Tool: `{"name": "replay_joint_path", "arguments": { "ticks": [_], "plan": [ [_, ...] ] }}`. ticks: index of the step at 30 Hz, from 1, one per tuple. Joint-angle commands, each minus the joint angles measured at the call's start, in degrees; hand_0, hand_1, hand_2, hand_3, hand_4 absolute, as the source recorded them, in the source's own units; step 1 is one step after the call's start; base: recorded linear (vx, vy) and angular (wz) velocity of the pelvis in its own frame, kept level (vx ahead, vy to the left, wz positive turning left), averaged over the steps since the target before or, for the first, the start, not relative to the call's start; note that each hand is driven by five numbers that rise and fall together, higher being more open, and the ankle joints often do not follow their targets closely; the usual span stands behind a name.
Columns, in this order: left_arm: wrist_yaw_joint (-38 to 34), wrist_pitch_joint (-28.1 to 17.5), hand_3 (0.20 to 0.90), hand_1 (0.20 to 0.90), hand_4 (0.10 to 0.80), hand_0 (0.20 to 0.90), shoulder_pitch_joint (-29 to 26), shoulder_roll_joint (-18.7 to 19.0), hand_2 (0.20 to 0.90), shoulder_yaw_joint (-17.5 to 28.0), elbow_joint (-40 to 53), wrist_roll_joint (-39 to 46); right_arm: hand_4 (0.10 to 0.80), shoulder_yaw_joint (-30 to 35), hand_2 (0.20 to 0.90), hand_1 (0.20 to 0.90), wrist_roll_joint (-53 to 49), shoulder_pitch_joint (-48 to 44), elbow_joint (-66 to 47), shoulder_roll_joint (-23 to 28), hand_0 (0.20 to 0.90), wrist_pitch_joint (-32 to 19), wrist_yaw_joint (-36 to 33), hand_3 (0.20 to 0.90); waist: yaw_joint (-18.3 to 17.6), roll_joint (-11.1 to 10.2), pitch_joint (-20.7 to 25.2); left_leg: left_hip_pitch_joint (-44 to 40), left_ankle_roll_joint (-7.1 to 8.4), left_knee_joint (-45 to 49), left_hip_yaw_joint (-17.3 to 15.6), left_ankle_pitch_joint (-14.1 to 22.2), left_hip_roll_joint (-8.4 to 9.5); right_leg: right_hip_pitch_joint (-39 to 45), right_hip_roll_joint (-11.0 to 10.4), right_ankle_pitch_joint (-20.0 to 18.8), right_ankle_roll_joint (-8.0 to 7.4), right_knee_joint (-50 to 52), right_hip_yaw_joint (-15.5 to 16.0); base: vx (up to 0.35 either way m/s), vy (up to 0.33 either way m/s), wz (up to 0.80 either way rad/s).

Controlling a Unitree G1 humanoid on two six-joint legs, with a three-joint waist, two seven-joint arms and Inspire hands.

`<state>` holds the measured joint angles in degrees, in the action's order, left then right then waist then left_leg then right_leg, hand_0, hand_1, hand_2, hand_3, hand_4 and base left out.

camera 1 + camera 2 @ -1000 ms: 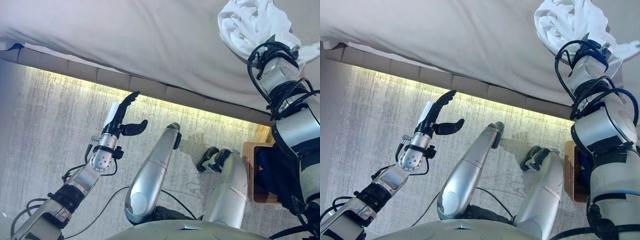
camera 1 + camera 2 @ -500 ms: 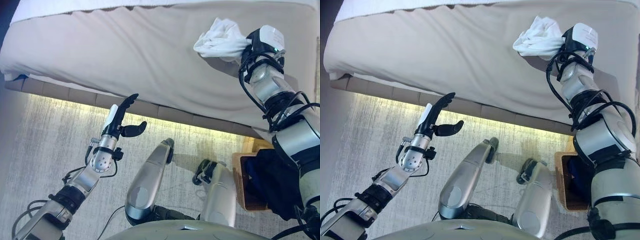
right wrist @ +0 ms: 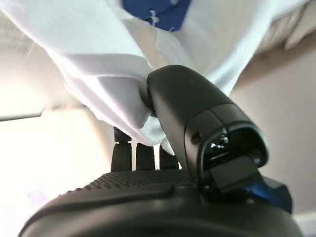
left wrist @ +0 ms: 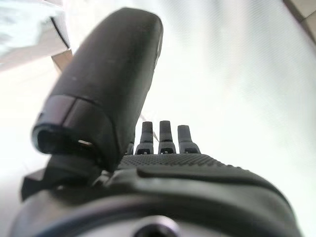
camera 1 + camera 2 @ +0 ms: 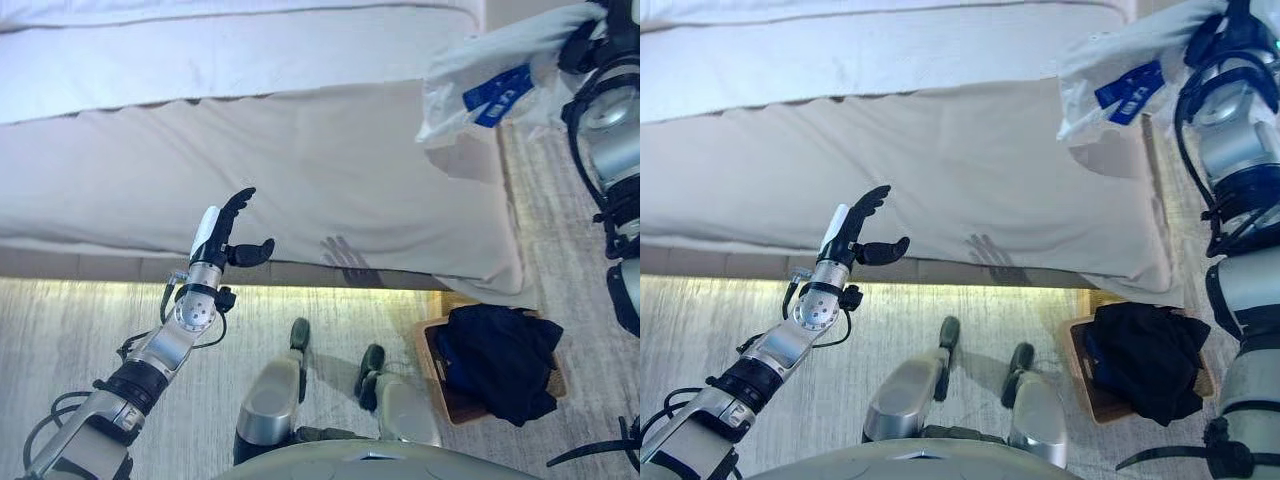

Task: Pick up the clothes from the bed and place them into the basket

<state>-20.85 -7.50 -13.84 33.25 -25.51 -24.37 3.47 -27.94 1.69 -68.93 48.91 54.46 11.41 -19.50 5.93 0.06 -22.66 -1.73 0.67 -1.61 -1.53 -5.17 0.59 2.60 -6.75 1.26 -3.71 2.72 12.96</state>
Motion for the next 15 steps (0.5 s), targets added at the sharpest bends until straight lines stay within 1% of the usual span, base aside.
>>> {"name": "replay_joint_path", "arguments": {
  "ticks": [1,4,7,8,10,11,14,15],
  "plan": [
    [-1.14,-2.49,0.9,0.9,0.8,0.9,2.24,-1.67,0.9,0.4,-2.37,-0.72,0.1,-1.73,0.3,0.3,0.09,2.71,-5.69,6.02,0.3,-4.04,-2.41,0.2,-2.52,-1.78,14.61,-1.1,1.76,-3.25,-3.35,2.46,-3.01,-0.83,-0.37,-5.56,-1.55,-4.13,-1.52,0.022,-0.024,-0.28],
    [-1.36,-2.49,0.9,0.9,0.8,0.9,1.44,-2.22,0.9,0.47,-3.87,-0.86,0.1,1.95,0.3,0.3,-0.48,5.92,-7.64,6.93,0.3,-4.23,-2.05,0.2,-4.42,-1.74,15.78,-0.77,2.17,-3.39,-4.04,2.89,-3.42,-0.79,0.21,-6.93,-1.85,-6.83,-2.98,-0.013,-0.016,-0.31],
    [-1.25,-2.1,0.9,0.9,0.8,0.9,0.35,-2.73,0.9,0.41,-4.78,-1.22,0.1,4.84,0.3,0.3,-0.32,9.32,-9.04,7.49,0.3,-3.72,-2.17,0.2,-5.94,-1.8,16.4,-0.81,2.23,-3.39,-4.92,3.32,-3.86,-1.53,0.56,-7.06,-1.89,-7.19,-4.47,-0.037,-0.004,-0.23],
    [-0.99,-1.73,0.9,0.9,0.8,0.9,0.05,-3.14,0.9,0.62,-4.99,-1.89,0.1,7.07,0.3,0.3,-1.01,12.49,-10.37,8.3,0.3,-3.72,-2.13,0.2,-7.38,-1.81,16.71,-1.22,2.22,-3.39,-6.03,3.62,-4.32,-1.8,0.79,-7.02,-1.92,-7.19,-5.51,-0.03,-0.006,-0.36],
    [-0.8,-1.51,0.9,0.9,0.8,0.9,-0.27,-3.3,0.9,0.38,-5.16,-2.43,0.1,9.24,0.3,0.3,-1.76,15.11,-11.39,8.64,0.3,-3.48,-1.84,0.2,-8.1,-1.88,16.82,-1.47,2.25,-3.39,-6.77,3.81,-4.64,-1.93,0.96,-6.99,-1.89,-7.14,-6.05,-0.014,-0.012,-0.25],
    [-0.46,-1.58,0.9,0.9,0.8,0.9,-0.81,-3.7,0.9,0.36,-5.9,-3.03,0.1,11.69,0.3,0.3,-2.67,18.52,-12.52,8.63,0.3,-3.6,-1.09,0.2,-9.43,-1.84,16.91,-1.84,2.33,-3.39,-7.59,3.97,-4.95,-2.15,1.21,-7.08,-1.97,-7.14,-7.03,-0.01,-0.015,-0.2],
    [-0.45,-1.28,0.9,0.9,0.8,0.9,-1.74,-4.12,0.9,0.07,-6.55,-3.47,0.1,14.58,0.3,0.3,-2.4,23.17,-14.16,7.94,0.3,-3.58,0.68,0.2,-10.71,-1.82,16.91,-2.32,2.36,-3.39,-8.61,4.23,-5.21,-2.34,1.49,-7.16,-2.01,-7.25,-8.15,-0.012,-0.006,-0.34],
    [-0.29,-1.09,0.9,0.9,0.8,0.9,-2.07,-4.63,0.9,0.32,-6.87,-4.0,0.1,15.97,0.3,0.3,-1.9,26.12,-15.46,7.59,0.3,-3.08,2.11,0.2,-11.85,-1.77,16.87,-2.77,2.38,-3.39,-9.34,4.38,-5.44,-2.36,1.7,-7.29,-2.06,-7.48,-8.99,-0.002,-0.01,-0.35]
  ]
}}
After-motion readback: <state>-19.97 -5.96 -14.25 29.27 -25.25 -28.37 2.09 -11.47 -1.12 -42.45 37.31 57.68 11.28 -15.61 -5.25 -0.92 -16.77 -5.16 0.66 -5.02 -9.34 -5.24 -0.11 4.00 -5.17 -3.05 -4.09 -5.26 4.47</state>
